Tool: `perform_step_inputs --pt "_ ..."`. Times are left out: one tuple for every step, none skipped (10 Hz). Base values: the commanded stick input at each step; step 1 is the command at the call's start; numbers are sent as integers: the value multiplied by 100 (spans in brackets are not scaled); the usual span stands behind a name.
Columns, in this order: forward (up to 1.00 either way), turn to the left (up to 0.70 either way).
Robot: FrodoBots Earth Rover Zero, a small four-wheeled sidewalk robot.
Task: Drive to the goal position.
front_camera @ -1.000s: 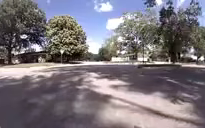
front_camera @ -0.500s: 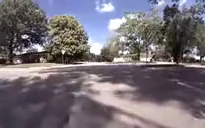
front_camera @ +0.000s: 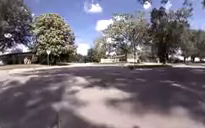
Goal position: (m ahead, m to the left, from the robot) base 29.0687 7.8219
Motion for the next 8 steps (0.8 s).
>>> perform_step_inputs --pt "85 0" --pt "85 0" --pt "85 0" --pt "85 0" --pt "85 0" --pt "85 0" --pt "85 0" --pt "85 0"
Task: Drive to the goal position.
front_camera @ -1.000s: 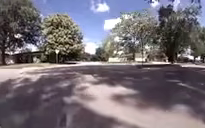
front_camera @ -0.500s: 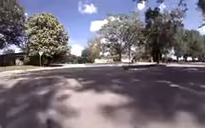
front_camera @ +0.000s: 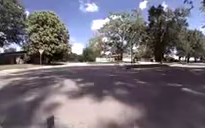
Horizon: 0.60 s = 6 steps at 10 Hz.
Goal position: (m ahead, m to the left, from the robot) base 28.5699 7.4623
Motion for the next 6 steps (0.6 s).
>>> perform_step_inputs --pt "85 0" --pt "85 0" --pt "85 1" --pt "85 4" --pt "85 16" --pt "85 32"
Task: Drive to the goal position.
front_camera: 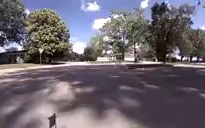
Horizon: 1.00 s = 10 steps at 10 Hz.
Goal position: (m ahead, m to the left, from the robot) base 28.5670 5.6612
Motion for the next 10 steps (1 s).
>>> perform_step_inputs --pt "85 32" --pt "85 28" --pt "85 0" --pt "85 0" --pt "85 0" --pt "85 0" --pt "85 0" --pt "85 0" --pt "85 0" --pt "85 0"
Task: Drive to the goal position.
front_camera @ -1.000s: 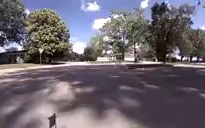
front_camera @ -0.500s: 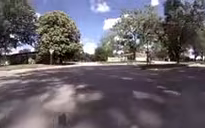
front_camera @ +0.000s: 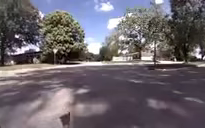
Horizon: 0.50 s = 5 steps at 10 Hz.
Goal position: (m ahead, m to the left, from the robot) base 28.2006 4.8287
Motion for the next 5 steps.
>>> perform_step_inputs --pt "85 0" --pt "85 0" --pt "85 0" --pt "85 0" --pt "85 0"
